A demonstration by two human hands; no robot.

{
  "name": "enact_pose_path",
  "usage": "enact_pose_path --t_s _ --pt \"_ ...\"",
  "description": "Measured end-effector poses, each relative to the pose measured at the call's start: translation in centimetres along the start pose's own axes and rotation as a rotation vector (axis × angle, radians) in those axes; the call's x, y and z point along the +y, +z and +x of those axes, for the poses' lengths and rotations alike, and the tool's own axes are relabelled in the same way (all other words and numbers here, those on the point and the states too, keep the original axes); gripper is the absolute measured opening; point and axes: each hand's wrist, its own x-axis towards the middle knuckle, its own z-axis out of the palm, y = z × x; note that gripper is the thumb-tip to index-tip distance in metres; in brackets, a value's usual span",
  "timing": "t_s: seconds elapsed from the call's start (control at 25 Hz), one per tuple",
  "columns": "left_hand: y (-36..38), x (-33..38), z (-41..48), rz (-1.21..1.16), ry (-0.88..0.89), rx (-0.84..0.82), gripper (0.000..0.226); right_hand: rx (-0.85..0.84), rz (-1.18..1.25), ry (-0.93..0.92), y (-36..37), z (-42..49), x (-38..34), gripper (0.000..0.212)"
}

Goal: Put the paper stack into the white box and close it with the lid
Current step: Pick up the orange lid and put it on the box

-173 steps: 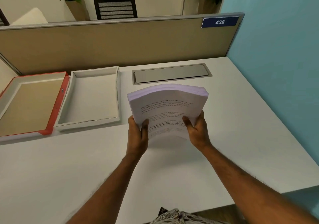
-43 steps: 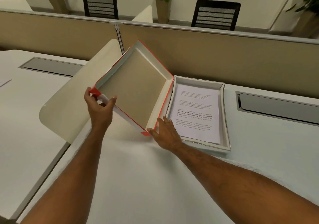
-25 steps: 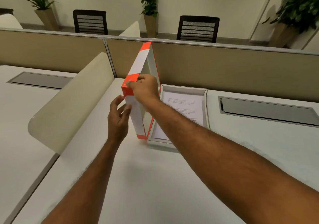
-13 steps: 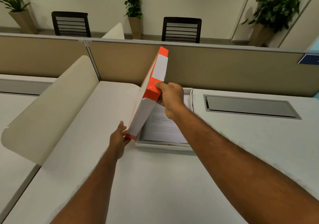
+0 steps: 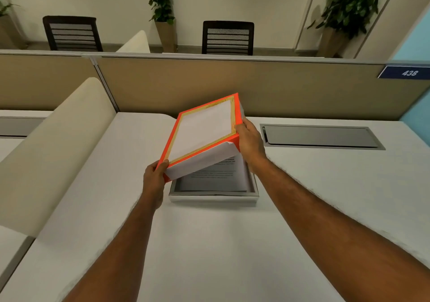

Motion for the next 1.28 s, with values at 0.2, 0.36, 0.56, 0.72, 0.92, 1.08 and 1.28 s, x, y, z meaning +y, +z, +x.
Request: enact_pose_path --t_s 0.2,0.36,0.56,0.72,0.92,1.08,1.28 --pt "0.6 0.5 0.4 0.091 0.091 0.004 0.043 -0.017 -0.016 0.046 -1.5 0.8 3.3 0.038" --pt "1.2 0.9 0.9 0.2 0.147 -0.034 0.045 -0.025 0.0 0.058 -2.5 1.3 5.6 0.034" --pt "1.3 0.3 1.2 0.33 0.149 -0.078 0.053 -0.063 0.02 0.091 -3.2 1.5 8.4 0.035" --pt "0.8 -0.3 0.8 0.359 0.15 -0.11 0.051 -0.125 0.021 0.16 -3.1 1.3 10.4 0.039" --pt "-0.2 -2.0 0.1 0.382 0.146 -0.121 0.047 -0.093 -0.049 0.212 -3.4 1.1 12.5 0.04" --pt "-0.5 -3.7 -1.2 0.387 0.155 -0.106 0.048 -0.019 -0.102 0.191 -3.4 -0.1 13.7 0.038" --pt "-0.5 -4.6 -2.3 0.399 0.205 -0.079 0.049 0.015 -0.126 0.102 -3.5 -1.5 14.8 0.041"
